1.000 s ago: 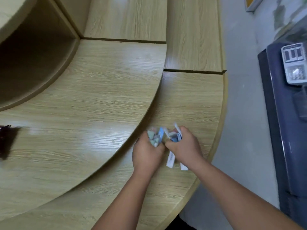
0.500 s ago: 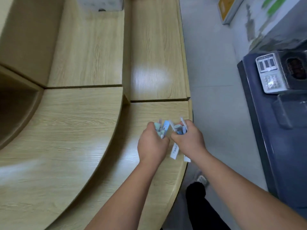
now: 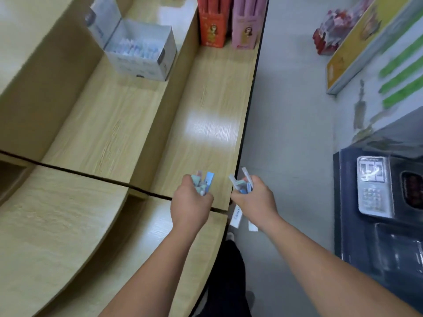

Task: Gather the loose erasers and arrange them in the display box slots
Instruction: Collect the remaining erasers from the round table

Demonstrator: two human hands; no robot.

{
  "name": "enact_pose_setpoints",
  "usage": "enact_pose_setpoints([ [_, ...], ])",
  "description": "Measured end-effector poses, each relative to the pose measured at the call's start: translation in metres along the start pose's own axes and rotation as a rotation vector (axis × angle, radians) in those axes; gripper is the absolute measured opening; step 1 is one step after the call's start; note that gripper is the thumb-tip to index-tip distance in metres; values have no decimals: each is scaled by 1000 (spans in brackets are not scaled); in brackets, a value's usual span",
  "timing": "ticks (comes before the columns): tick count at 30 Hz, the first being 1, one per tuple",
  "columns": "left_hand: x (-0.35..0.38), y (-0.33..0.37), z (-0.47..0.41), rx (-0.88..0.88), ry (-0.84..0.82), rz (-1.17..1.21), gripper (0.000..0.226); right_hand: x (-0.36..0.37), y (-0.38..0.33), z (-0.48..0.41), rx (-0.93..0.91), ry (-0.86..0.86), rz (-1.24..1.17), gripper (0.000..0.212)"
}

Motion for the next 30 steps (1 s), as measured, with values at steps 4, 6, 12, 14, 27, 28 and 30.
enact_pose_setpoints([
  [4,20,39,-52,-57,30,48,23,-11,-37,-70,-36,-69,10,22],
  [6,27,61,-79,-74,49,69,22,-16,-56,-104,-41,-105,31,19],
  [12,46,127,-151,-147,86,63,22,-37,-115,-203,-85,-203,120,12],
  [14,52,142,-172,-201,128,71,22,-38,-135,-241,-123,-232,160,12],
  [27,54,131,-233,-665,520,186,22,61,-249,-376,-536,-641,579,14],
  [28,55,123,-237,-697,533,182,22,75,-254,-378,-577,-667,610,14],
  [30,61,109,-251,-746,535,156,22,102,-258,-386,-673,-682,683,15],
])
Point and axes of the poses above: each hand's wrist, its own z-axis away from the middle knuckle, its own x-axis out of the palm, y = z × x, the point moved 8 cm from there along -z, towards the middle knuckle, and after that the axes turned 7 degrees about y, right-handed, at the moved point
